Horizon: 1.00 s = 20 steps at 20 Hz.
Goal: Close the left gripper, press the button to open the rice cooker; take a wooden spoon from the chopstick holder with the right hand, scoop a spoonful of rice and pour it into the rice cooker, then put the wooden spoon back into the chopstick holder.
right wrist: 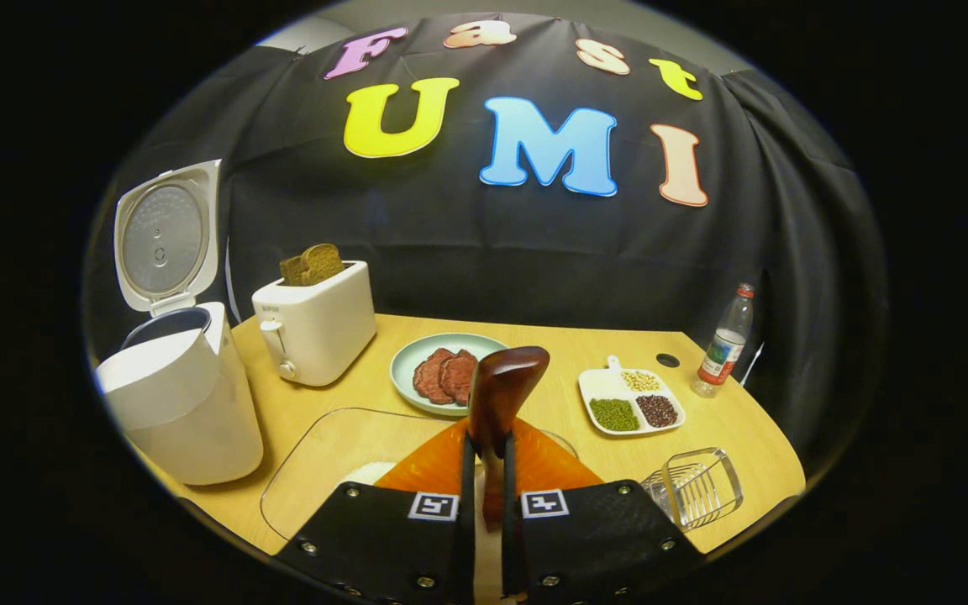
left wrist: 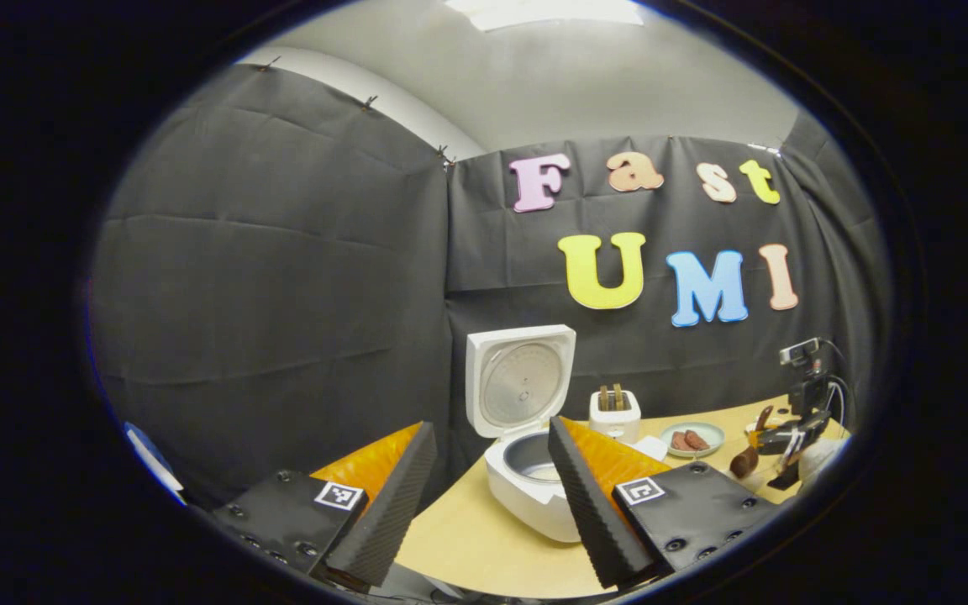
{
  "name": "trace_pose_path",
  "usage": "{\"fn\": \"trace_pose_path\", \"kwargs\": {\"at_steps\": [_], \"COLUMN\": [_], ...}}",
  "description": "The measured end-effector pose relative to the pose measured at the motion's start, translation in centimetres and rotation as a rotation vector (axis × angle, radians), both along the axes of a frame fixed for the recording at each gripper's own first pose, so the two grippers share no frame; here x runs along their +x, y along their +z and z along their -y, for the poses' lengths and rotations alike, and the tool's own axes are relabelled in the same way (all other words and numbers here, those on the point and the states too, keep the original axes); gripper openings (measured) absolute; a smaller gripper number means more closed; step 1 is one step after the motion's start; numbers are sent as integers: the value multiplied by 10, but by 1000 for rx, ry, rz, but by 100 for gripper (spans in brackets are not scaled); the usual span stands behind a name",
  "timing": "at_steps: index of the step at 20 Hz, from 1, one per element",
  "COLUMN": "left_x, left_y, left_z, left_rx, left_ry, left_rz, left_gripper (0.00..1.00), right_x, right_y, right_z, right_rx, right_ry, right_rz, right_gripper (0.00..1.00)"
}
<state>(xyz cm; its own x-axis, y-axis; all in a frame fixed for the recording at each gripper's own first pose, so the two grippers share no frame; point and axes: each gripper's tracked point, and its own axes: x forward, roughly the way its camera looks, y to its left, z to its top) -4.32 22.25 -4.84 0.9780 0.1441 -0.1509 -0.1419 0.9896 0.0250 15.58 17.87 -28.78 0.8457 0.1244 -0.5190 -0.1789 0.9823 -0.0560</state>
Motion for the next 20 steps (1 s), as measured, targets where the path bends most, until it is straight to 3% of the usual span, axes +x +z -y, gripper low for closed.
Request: {"fn": "trace_pose_path", "kwargs": {"at_steps": [3, 4, 5, 6, 11, 15, 19, 20], "left_x": [2, 2, 2, 2, -3, -5, -7, -8], "left_y": [-5, -7, -7, -8, -8, -9, -8, -9], "left_z": [3, 3, 2, 1, -4, 0, 2, 3], "left_rx": [-21, -24, -25, -24, -28, -24, -11, -15], "left_ry": [-12, -14, -15, -13, -7, -18, -21, -22], "left_rz": [-8, -9, -9, -7, -7, -11, -8, -8], "left_gripper": [89, 94, 89, 98, 98, 98, 98, 89], "right_x": [-12, -14, -14, -15, -15, -16, -17, -17], "right_y": [-3, -3, -2, -1, -7, -15, -5, -1], "right_z": [-18, -22, -21, -18, 6, 28, 33, 34], "right_rx": [53, 83, 114, 156, 515, 732, 936, 962], "right_ry": [23, 18, 2, -23, -244, -382, -424, -428], "right_rz": [-24, -34, -41, -54, -174, -253, -278, -275], "right_gripper": [13, 13, 13, 13, 13, 13, 13, 13]}}
